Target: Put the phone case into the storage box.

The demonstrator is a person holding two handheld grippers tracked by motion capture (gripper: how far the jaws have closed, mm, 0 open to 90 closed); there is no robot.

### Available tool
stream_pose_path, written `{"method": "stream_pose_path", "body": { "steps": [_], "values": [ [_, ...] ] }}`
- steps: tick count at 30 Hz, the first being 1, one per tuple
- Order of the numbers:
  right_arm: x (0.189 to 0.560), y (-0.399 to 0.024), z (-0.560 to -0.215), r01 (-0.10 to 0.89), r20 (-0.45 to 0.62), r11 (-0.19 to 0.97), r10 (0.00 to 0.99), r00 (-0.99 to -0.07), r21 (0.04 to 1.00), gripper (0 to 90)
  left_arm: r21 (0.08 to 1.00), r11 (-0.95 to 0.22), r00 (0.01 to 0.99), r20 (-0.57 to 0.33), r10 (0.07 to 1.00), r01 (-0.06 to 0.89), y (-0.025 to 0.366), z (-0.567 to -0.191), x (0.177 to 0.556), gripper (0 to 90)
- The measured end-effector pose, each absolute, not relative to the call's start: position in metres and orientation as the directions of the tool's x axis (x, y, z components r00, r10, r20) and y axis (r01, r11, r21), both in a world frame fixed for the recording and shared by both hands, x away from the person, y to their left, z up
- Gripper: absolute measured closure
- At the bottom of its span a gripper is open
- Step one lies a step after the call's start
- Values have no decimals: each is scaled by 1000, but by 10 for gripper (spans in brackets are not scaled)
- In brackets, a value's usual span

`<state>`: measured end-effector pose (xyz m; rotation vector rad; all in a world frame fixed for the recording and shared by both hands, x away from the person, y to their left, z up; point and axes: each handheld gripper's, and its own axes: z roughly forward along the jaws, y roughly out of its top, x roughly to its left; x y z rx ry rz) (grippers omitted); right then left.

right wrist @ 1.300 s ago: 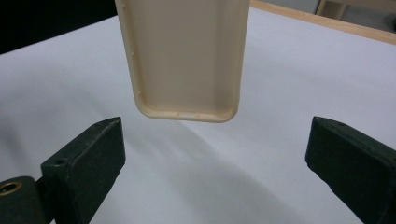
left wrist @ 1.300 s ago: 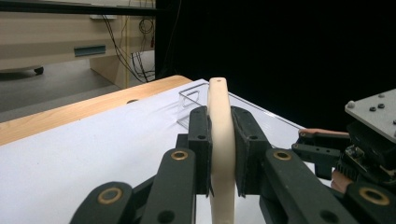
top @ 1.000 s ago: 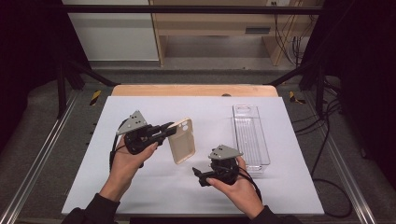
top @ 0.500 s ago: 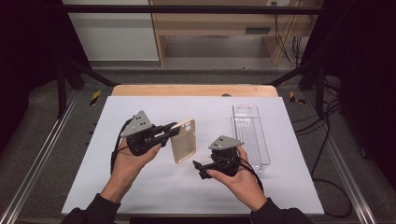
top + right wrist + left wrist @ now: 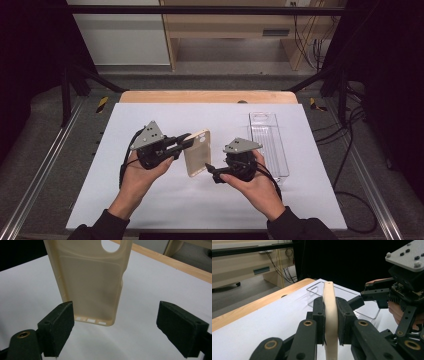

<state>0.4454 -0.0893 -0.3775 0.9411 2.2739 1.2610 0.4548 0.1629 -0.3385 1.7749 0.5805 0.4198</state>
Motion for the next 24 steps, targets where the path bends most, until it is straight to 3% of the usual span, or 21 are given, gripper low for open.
{"method": "stream_pose_path", "body": {
  "steps": [6, 24],
  "values": [
    [448, -88, -371, 364, -9, 374, 707, -707, 853, 201, 962, -217, 817, -9, 577, 164, 161, -338, 453, 790],
    [454, -90, -357, 328, -3, 328, 711, -703, 886, 552, 961, -231, 825, 6, 565, 151, 156, -341, 449, 790]
  ]
}}
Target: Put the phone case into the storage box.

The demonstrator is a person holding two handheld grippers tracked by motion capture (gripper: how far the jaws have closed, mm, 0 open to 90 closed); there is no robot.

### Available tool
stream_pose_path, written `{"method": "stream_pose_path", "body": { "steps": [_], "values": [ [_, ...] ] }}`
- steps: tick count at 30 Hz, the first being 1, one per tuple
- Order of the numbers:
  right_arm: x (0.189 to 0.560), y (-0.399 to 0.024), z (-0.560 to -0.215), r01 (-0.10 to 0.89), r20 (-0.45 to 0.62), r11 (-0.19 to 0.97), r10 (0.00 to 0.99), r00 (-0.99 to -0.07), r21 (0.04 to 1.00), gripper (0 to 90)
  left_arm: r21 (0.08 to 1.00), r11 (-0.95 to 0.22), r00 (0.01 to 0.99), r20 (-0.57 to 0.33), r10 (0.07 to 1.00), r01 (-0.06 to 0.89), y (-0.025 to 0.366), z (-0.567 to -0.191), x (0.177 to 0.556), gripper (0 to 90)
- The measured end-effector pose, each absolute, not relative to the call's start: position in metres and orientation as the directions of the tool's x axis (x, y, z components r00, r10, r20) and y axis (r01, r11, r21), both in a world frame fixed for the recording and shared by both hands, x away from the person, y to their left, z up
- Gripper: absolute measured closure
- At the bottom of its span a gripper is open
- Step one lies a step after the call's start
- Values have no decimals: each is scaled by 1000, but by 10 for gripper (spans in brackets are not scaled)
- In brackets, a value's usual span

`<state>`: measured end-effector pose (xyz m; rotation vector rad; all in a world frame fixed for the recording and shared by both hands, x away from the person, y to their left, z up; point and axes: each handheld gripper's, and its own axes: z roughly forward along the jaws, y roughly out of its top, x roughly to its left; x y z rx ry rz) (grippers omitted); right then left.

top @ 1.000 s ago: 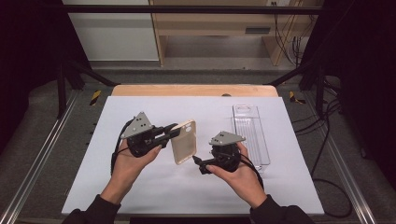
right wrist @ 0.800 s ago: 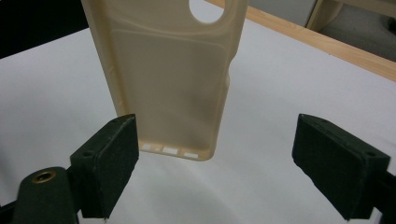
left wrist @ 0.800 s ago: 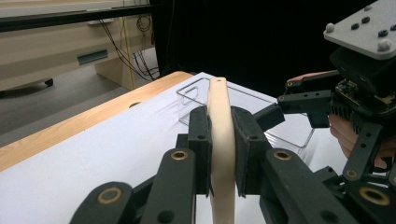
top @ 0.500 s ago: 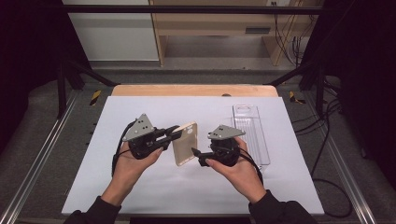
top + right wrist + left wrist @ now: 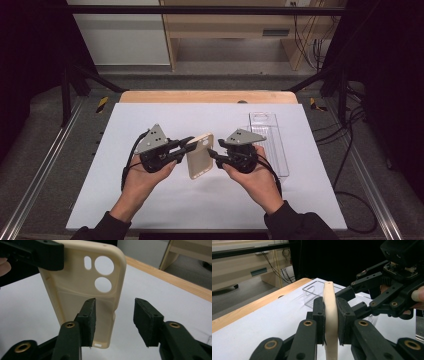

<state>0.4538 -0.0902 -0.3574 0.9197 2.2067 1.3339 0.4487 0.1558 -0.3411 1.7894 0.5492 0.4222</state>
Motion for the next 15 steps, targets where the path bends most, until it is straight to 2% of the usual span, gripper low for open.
{"method": "stream_pose_path", "body": {
  "steps": [15],
  "values": [
    [455, -89, -355, 316, 18, 288, 712, -702, 904, 709, 960, -231, 829, -2, 559, 159, 155, -341, 449, 790]
  ]
}}
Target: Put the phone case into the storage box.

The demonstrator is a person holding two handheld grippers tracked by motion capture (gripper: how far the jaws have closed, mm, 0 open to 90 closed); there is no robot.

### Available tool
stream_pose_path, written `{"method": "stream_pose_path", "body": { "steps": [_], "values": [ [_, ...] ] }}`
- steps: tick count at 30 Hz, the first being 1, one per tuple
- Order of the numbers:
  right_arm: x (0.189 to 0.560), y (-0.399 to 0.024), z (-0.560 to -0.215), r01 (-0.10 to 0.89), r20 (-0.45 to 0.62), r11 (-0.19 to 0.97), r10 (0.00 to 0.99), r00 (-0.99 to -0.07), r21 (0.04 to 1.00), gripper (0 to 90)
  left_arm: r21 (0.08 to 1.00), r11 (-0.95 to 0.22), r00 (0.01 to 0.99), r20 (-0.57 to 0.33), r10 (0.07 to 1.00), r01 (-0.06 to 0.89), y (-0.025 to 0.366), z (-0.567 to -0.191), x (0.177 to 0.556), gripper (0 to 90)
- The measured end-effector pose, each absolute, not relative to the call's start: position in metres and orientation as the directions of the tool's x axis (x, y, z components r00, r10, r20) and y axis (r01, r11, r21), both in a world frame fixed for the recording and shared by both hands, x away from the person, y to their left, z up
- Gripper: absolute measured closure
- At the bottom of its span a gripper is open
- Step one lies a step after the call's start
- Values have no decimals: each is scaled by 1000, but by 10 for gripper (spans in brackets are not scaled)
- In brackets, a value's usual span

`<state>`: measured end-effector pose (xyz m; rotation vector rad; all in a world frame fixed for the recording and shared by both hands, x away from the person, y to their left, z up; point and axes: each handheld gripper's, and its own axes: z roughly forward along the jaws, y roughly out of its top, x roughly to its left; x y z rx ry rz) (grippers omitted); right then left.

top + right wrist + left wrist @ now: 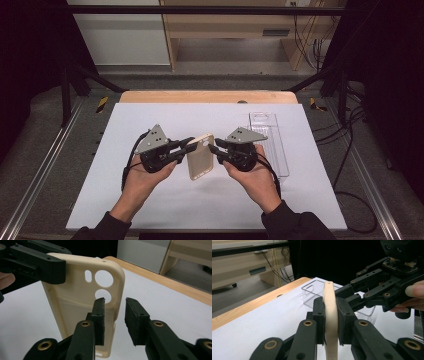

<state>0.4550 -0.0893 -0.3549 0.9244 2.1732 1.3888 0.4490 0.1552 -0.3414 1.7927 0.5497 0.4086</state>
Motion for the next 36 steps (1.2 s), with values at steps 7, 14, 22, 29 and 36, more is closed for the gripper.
{"method": "stream_pose_path", "body": {
  "steps": [7, 14, 22, 29, 36],
  "values": [
    [455, -89, -356, 310, 21, 277, 714, -700, 909, 767, 960, -222, 831, -16, 556, 168, 155, -342, 449, 790],
    [456, -91, -356, 306, 23, 266, 721, -693, 914, 803, 962, -210, 832, -31, 554, 176, 155, -341, 450, 790],
    [457, -91, -358, 311, 30, 257, 725, -688, 915, 814, 961, -211, 835, -35, 550, 179, 153, -340, 450, 791],
    [457, -92, -358, 309, 28, 257, 726, -688, 916, 842, 960, -209, 837, -43, 546, 186, 153, -340, 450, 791],
    [457, -92, -361, 309, 24, 258, 732, -681, 915, 857, 958, -214, 839, -44, 543, 189, 152, -342, 450, 790]
  ]
}}
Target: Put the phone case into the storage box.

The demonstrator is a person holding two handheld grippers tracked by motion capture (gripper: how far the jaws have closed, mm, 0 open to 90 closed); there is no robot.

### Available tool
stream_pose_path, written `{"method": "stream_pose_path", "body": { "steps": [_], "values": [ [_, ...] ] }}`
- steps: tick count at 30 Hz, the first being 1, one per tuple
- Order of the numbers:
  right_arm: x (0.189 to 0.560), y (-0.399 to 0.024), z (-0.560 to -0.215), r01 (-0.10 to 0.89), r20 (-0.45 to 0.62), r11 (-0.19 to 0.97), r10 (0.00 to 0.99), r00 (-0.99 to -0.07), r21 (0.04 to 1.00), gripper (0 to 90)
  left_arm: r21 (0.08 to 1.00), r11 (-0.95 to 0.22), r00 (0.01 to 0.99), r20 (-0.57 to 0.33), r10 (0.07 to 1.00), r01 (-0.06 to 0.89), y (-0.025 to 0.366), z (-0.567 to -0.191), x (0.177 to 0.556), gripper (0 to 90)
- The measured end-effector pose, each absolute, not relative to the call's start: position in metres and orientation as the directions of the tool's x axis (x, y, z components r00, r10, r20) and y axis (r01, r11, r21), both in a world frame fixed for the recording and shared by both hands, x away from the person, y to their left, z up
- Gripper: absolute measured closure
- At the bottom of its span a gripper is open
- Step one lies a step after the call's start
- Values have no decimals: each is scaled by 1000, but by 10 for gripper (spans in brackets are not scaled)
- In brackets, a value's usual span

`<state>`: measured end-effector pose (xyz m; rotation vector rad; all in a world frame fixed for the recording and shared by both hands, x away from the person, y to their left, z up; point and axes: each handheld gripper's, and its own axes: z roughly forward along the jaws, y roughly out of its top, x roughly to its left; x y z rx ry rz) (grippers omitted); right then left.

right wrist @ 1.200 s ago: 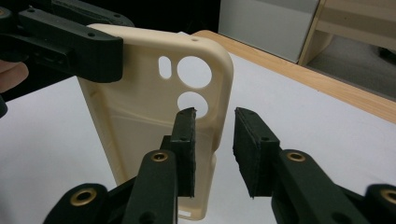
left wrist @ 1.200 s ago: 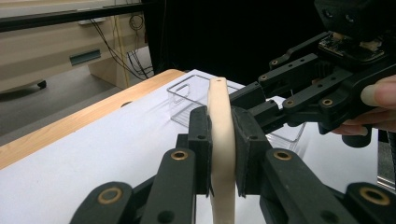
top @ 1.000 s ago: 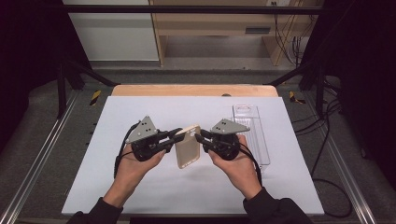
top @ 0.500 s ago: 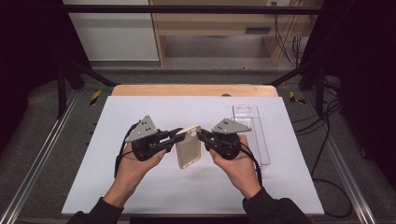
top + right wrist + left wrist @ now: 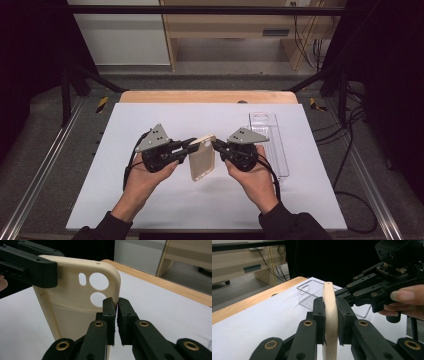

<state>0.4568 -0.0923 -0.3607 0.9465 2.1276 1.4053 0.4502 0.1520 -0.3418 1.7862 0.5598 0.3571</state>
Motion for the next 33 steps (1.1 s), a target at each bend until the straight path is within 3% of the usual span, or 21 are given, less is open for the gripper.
{"method": "stream_pose_path", "body": {
  "steps": [33],
  "values": [
    [458, -92, -364, 342, 64, 228, 744, -665, 912, 874, 955, -220, 832, -45, 554, 198, 152, -345, 451, 786]
  ]
}}
